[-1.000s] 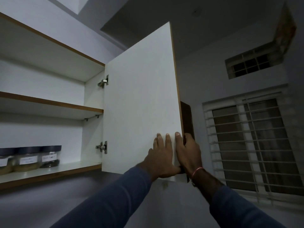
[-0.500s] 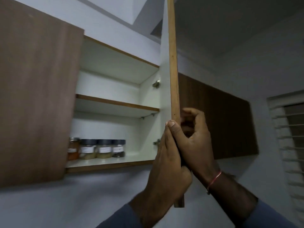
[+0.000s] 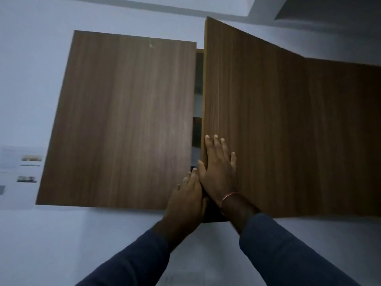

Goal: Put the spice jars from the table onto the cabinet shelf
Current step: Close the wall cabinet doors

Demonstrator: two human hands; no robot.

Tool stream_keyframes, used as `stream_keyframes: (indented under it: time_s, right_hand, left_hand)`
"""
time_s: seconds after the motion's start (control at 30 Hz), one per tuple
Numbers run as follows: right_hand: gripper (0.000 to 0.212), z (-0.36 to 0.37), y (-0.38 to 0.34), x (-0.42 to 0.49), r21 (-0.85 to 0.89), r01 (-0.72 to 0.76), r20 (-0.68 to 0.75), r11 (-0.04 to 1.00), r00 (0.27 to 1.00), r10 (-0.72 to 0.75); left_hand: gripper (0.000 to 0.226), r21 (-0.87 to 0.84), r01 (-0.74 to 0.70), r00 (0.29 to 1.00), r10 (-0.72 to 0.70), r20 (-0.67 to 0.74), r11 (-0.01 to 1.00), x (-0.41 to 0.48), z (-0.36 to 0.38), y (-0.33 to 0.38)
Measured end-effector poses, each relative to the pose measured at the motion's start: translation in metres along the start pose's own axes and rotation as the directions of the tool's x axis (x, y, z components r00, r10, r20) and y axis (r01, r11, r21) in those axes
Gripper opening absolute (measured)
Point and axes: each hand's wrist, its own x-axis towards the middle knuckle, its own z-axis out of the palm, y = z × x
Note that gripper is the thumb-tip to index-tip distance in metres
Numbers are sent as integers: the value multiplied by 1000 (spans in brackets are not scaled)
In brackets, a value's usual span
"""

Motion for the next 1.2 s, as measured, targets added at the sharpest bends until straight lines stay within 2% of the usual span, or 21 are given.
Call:
stream_keyframes:
  time_s: [0.1, 0.2, 0.33, 0.5, 0.83, 0.97, 1.07, 1.13, 1.2]
  right_hand:
    - [69, 34, 12, -2, 4, -8, 135, 1000, 991, 7]
    - [70, 61, 37, -13, -92, 5, 265, 996, 964, 20]
    - [98, 82, 58, -26, -187, 85, 384, 979, 923, -7]
    - [111, 95, 69, -24, -235, 135, 363, 963, 931, -42]
    - [108, 94, 68, -24, -226, 144, 348, 964, 936, -58]
    - [106, 78, 68, -20, -191, 162, 434, 968, 899, -65]
    - [98, 58, 70, -8, -160, 194, 545, 968, 835, -77]
    - [93, 47, 71, -8, -170, 175, 592, 970, 805, -41]
    - [90, 37, 66, -27, -146, 128, 595, 981, 803, -16]
  left_hand:
    - [78, 284, 23, 991, -59, 120, 958, 0, 11, -35]
    - [92, 367, 73, 978, -139, 156, 928, 6, 21, -56]
    - [98, 464, 81, 973, -172, 157, 882, 17, 33, -73]
    - [102, 513, 107, 977, -186, 104, 852, 21, 55, -81]
    - [102, 528, 87, 987, -146, 72, 845, 19, 58, -91]
    - [103, 547, 97, 973, -194, 123, 832, 18, 49, -79]
    - [103, 529, 109, 946, -252, 205, 841, 22, 37, -63]
    - [100, 538, 94, 923, -275, 267, 837, 17, 29, -52]
    - [97, 533, 50, 923, -242, 298, 845, 2, 25, -35]
